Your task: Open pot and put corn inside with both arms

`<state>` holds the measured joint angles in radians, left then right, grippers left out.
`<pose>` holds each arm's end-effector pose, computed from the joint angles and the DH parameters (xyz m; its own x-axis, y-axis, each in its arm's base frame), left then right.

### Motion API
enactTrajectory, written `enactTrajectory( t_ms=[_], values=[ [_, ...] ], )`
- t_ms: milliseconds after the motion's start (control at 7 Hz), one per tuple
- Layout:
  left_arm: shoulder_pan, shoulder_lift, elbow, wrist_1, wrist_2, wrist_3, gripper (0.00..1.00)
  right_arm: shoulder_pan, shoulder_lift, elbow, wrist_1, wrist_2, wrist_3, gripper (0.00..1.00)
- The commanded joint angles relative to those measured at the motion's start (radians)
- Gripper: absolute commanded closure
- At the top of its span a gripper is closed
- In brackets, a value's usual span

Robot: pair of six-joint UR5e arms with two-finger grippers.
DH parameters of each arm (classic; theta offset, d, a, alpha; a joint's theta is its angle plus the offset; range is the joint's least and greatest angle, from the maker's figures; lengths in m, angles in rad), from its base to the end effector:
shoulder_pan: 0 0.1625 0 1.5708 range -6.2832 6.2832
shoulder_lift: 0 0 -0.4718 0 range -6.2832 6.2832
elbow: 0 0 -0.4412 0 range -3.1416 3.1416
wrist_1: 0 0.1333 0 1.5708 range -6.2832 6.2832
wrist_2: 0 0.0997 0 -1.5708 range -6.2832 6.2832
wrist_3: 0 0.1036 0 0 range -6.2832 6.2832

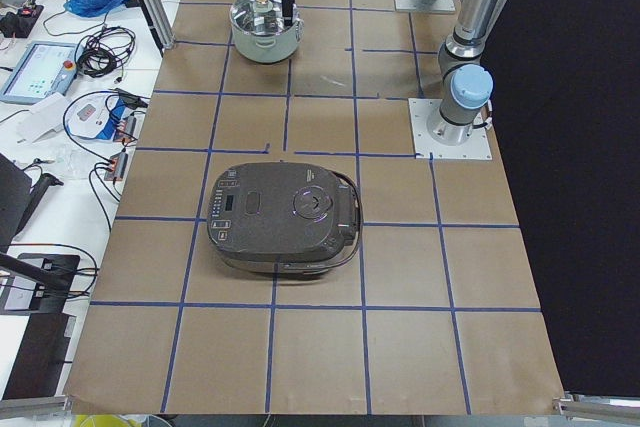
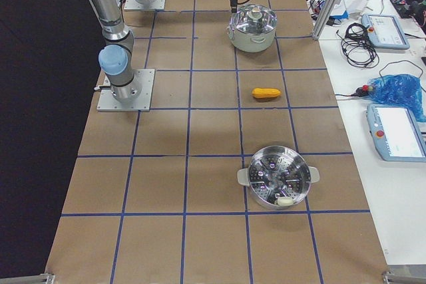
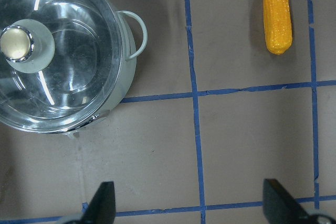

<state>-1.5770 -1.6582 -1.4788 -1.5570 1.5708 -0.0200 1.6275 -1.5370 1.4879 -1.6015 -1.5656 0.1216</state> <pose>-0.1369 -0.5831 0.5328 -0.9999 -0.0138 0.0004 -0.0138 0.9997 -0.0184 0.1656 -0.5558 0.5604 -0.9978 0.0641 -0.0148 0.0650 0.9948 -0.0785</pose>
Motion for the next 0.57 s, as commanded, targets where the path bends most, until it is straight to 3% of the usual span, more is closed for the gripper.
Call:
enactTrajectory(
  t_ms=[0, 429],
  values=[
    [0.0, 0.002, -0.002, -0.001, 0.0, -0.001, 0.0, -0.002, 0.002, 0.0, -0.002, 0.001, -0.007, 0.0],
    [-0.003, 0.0, 0.002, -0.012, 0.009, -0.003, 0.0, -0.026, 0.061, -0.067, -0.023, 0.007, 0.007, 0.0]
  ],
)
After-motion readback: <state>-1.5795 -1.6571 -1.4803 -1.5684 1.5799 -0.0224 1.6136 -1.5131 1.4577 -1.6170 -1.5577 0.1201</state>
